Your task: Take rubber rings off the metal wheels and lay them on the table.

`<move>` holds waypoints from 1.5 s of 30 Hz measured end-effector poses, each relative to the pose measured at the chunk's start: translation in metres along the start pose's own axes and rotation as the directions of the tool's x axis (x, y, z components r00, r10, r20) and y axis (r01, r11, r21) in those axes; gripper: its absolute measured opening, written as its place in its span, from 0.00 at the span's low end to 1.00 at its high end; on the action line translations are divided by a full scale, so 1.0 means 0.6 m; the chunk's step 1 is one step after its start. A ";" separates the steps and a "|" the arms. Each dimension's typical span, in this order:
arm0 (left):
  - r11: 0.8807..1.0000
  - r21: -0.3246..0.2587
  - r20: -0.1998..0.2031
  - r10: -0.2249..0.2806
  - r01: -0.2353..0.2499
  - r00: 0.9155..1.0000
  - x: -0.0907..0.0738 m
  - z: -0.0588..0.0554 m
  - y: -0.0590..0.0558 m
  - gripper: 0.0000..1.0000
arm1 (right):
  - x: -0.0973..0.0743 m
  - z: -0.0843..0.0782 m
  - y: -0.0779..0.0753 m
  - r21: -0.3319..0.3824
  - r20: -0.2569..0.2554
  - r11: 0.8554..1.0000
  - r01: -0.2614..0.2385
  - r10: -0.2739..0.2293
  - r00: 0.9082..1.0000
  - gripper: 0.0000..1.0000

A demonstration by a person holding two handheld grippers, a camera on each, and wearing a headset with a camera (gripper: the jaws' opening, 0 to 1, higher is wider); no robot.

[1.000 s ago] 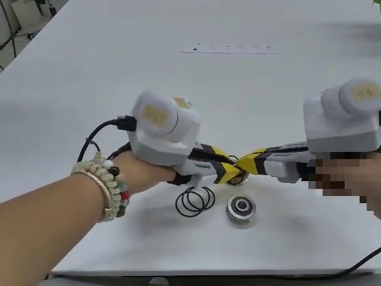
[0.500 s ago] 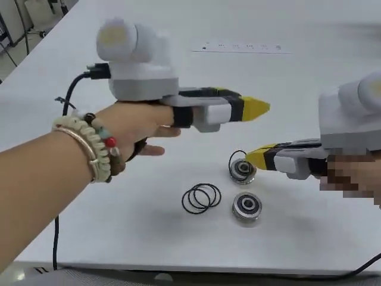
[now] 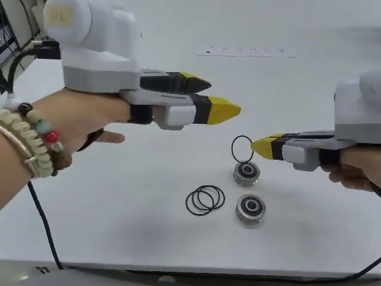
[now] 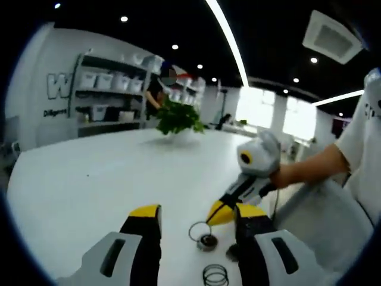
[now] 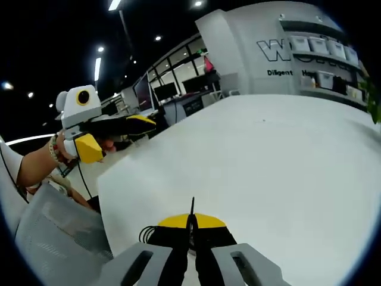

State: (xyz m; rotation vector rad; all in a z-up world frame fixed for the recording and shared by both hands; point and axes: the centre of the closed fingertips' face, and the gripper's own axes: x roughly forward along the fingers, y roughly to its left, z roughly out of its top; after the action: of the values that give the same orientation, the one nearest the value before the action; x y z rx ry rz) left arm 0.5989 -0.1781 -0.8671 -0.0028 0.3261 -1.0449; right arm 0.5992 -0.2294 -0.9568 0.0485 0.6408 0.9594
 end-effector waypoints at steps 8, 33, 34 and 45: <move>0.991 0.135 -0.058 0.002 0.006 0.998 -0.051 -0.017 -0.029 0.56 | 0.000 0.020 0.028 0.023 0.045 0.999 -0.046 0.044 0.998 0.00; 0.995 0.076 -0.154 0.079 -0.068 0.985 -0.155 -0.148 -0.048 0.63 | 0.042 -0.066 0.105 0.005 -0.167 0.987 -0.159 0.158 0.973 0.00; 0.995 0.063 -0.154 0.088 -0.079 0.984 -0.161 -0.155 -0.044 0.63 | 0.043 -0.072 0.104 0.010 -0.180 0.987 -0.158 0.157 0.971 0.00; 0.993 -0.009 -0.176 0.115 -0.119 0.978 -0.185 -0.193 -0.035 0.63 | 0.050 -0.093 0.093 0.028 -0.223 0.989 -0.143 0.146 0.964 0.00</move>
State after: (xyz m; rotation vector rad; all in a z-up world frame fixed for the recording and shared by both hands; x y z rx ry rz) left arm 0.4996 -0.0768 -0.9448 0.0907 0.4902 -0.9268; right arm 0.5405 -0.1863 -0.9994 -0.0033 0.8608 1.1118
